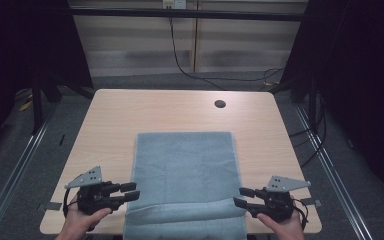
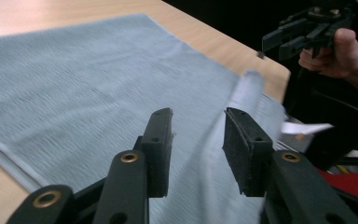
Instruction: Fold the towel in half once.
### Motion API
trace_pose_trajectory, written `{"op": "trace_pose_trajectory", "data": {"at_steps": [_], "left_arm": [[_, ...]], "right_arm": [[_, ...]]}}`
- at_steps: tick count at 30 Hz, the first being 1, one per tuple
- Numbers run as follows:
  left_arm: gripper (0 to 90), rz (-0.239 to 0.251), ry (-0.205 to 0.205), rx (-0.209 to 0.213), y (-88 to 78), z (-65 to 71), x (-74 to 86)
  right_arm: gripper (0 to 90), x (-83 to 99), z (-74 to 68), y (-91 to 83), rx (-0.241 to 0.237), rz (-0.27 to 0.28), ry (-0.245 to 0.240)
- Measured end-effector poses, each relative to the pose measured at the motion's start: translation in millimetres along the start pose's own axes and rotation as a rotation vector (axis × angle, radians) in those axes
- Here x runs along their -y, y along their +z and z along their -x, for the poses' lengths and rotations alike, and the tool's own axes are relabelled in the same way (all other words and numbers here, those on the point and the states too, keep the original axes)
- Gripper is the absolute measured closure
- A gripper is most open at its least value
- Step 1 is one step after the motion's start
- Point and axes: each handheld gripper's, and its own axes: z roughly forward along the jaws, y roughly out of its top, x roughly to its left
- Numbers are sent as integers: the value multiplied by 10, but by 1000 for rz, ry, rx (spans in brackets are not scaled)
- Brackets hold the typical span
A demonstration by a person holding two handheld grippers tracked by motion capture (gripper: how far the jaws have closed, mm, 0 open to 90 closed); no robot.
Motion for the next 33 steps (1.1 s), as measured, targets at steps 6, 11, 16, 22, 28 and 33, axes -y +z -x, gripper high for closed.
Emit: {"op": "trace_pose_trajectory", "data": {"at_steps": [6, 11, 16, 22, 28, 33], "left_arm": [[604, -79, -41, -56, 306, -331, 17], [580, -160, -53, -103, 556, -504, 69], [556, -216, -32, -122, 705, -520, 182], [532, -212, -29, -124, 678, -488, 203], [536, -204, -41, -145, 744, -599, 86], [534, -130, -72, -232, 828, -803, -105]], "right_arm": [[577, -9, 253, 374, 4, -106, 8], [594, -35, 424, 526, 44, -143, 3], [567, 92, 382, 572, 56, -202, -13], [543, 235, 167, 405, 6, -194, -35], [533, 111, 319, 463, 31, -153, -22], [501, -121, 566, 761, 55, -152, -8]]}}
